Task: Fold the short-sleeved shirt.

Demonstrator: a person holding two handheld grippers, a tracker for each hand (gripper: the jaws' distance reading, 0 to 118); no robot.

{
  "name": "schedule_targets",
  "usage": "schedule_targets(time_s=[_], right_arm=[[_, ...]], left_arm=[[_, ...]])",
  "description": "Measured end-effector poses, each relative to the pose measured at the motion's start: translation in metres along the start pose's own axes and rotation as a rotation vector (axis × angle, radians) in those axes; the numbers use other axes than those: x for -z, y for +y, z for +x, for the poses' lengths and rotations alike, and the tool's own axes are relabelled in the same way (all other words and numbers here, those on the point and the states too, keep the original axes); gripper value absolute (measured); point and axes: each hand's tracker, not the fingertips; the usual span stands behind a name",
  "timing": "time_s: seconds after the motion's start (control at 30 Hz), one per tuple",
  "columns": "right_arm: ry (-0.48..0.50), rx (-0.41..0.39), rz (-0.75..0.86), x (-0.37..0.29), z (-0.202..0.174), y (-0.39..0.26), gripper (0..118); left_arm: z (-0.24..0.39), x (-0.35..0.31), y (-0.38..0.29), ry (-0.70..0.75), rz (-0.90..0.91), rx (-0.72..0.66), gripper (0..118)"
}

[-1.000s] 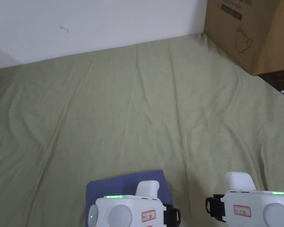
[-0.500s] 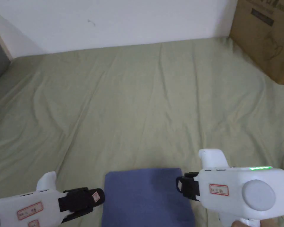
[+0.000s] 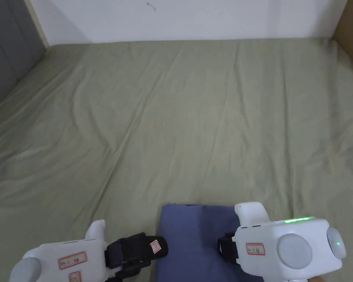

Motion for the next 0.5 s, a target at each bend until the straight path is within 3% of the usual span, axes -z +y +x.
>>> schedule_targets(time_s=[0.03, 0.33, 0.37, 0.4, 0.43, 0.47, 0.5], right_arm=[[-0.001, -0.001, -0.002, 0.001, 0.002, 0.000, 0], [0.066, 0.097, -0.001, 0.003, 0.019, -0.002, 0], [0.070, 0.104, -0.001, 0.003, 0.020, -0.002, 0], [0.072, 0.109, -0.002, 0.003, 0.020, -0.002, 0], [0.070, 0.111, -0.001, 0.001, 0.019, -0.003, 0], [0.060, 0.108, 0.002, 0.001, 0.019, -0.003, 0], [0.054, 0.107, 0.001, -0.001, 0.018, -0.003, 0]], left_arm=[[-0.001, 0.007, 0.002, -0.009, -0.006, -0.005, 118], [-0.008, 0.064, 0.021, -0.197, -0.066, -0.091, 118], [-0.007, 0.066, 0.021, -0.198, -0.065, -0.090, 113], [-0.008, 0.068, 0.021, -0.205, -0.058, -0.096, 98], [-0.008, 0.070, 0.021, -0.186, -0.059, -0.093, 58], [-0.008, 0.071, 0.020, -0.076, -0.059, -0.061, 22], [-0.011, 0.073, 0.019, 0.008, -0.071, -0.027, 23]])
